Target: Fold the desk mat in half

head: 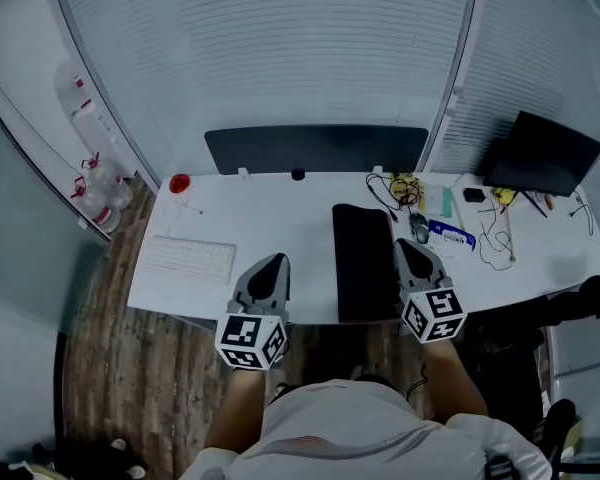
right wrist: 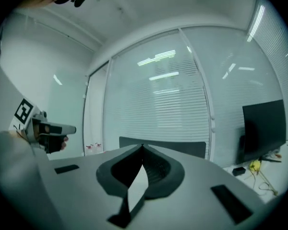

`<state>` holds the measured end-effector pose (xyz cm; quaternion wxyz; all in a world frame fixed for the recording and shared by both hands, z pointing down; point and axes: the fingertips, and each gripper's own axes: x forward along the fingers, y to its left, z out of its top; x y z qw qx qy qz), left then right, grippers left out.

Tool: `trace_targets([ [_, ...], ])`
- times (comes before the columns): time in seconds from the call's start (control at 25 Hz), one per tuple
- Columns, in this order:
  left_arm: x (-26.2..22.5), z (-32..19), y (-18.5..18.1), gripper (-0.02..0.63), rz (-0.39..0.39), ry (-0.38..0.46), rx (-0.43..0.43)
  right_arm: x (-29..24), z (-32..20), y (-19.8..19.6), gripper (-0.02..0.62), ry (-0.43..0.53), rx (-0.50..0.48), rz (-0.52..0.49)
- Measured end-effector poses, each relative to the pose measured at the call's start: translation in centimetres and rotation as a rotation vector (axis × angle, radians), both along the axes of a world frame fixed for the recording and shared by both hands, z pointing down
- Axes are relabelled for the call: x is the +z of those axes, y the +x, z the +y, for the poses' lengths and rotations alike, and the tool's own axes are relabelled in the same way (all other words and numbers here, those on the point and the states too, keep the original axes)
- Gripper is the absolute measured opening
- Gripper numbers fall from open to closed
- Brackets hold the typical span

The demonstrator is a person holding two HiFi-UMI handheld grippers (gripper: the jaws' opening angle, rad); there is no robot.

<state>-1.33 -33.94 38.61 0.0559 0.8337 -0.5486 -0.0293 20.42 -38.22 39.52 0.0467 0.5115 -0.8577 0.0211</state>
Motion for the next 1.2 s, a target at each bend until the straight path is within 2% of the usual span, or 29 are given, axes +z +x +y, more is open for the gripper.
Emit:
trace_targets([
  [0.16, -0.4, 1.0, -1.5, 0.014, 0.013, 0.008, -0.020, -2.9, 1.1, -1.4, 0.051, 0.049, -0.022, -0.021],
  [0.52, 0.2, 2.0, -3.3, 0.014, 0.029, -0.004, -0.043, -1.9, 1.9, -3.2, 0.051, 0.019, -0.052, 0.004],
  [1.2, 0.6, 2.2, -2.7, 0.014, 0.022, -0.013, -0.027, -1.1, 2.0, -3.4, 0.051, -0.004, -0.056, 0.016],
])
